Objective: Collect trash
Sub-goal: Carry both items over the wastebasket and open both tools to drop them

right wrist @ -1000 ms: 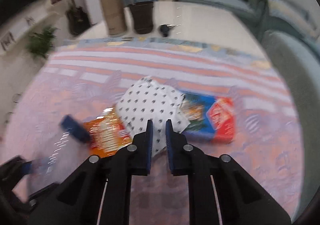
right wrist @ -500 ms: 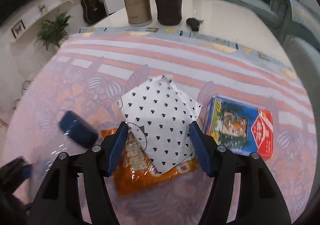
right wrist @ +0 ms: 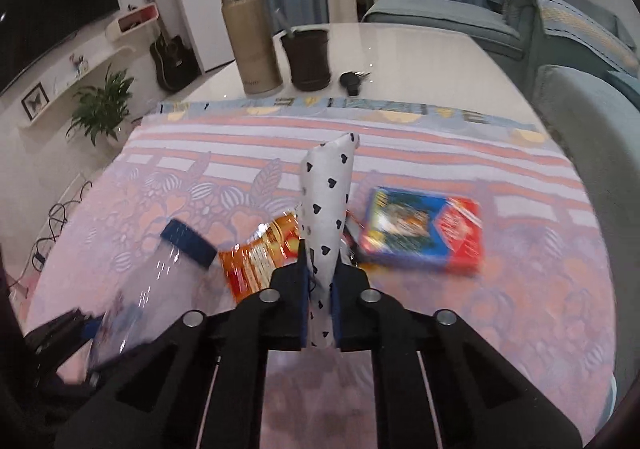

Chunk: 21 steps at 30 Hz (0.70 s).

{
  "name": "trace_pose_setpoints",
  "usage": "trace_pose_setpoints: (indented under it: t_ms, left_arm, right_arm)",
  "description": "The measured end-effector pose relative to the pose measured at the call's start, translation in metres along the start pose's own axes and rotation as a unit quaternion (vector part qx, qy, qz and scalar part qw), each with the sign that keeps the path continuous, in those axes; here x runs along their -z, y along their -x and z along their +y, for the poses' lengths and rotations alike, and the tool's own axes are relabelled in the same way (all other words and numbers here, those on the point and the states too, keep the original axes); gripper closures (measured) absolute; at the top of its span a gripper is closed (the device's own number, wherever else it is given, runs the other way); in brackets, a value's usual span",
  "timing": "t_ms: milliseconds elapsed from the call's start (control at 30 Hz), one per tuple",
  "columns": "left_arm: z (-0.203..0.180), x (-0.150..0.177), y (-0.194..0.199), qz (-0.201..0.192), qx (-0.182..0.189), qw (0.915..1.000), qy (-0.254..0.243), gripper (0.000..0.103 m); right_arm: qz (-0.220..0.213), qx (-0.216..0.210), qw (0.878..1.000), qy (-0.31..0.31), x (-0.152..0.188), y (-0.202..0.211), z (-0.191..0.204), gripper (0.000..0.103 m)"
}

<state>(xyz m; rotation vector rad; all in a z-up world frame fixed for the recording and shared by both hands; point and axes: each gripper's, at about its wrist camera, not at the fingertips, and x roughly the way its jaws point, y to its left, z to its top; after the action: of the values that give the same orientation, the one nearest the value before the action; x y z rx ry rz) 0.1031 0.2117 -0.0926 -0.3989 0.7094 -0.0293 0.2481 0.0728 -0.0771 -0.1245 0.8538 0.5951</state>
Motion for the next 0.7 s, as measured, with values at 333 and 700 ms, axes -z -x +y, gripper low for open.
trace_pose_setpoints:
  t_ms: [333, 700]
  left_arm:
    - [-0.12, -0.009, 0.017, -0.003, 0.119, 0.9911, -0.06, 0.05]
    - [-0.277, 0.015, -0.056, 0.089, 0.22, 0.9635, -0.124, 0.05]
  right_arm:
    - [-0.059, 0.064, 0.993, -0.076, 0.05, 0.129, -0.09, 0.099]
    - [-0.036, 0.186, 0.958, -0.216, 0.141, 0.206, -0.228, 0.099]
